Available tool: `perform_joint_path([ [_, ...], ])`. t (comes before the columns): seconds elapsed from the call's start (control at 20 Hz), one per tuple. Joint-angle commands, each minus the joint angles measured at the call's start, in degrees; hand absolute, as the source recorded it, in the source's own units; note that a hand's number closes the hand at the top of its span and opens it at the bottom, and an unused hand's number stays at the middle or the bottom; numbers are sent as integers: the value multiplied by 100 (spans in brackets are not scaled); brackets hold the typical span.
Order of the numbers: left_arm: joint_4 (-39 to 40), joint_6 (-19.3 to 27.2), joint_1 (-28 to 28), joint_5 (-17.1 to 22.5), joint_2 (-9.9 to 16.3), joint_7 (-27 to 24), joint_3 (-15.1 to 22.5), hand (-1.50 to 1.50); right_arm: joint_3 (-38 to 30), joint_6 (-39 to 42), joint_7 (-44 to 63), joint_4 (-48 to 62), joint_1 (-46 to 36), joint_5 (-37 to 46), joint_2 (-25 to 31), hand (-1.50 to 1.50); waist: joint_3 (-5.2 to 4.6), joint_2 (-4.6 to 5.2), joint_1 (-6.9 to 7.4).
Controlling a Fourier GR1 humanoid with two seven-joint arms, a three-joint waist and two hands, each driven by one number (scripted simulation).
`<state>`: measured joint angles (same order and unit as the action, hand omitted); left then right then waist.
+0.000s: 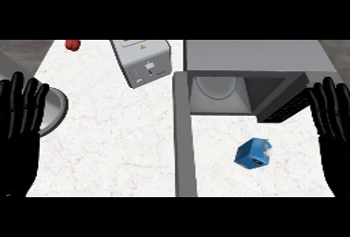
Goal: Pick up the milk, place it into the microwave and close the microwave
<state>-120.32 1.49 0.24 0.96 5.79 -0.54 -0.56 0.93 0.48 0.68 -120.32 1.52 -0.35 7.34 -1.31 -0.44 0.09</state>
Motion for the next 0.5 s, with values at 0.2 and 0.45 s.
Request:
perform_joint_path([
  [0.2,178,-706,-92,541,455,-76,-407,-150,121,-118,783,-376,-700,153,-44,-150,128,39,5],
  [0.45,415,-230,-192,544,-39,510,-134,-150,224,-362,998,-120,-551,-294,-550,-150,131,41,-3],
])
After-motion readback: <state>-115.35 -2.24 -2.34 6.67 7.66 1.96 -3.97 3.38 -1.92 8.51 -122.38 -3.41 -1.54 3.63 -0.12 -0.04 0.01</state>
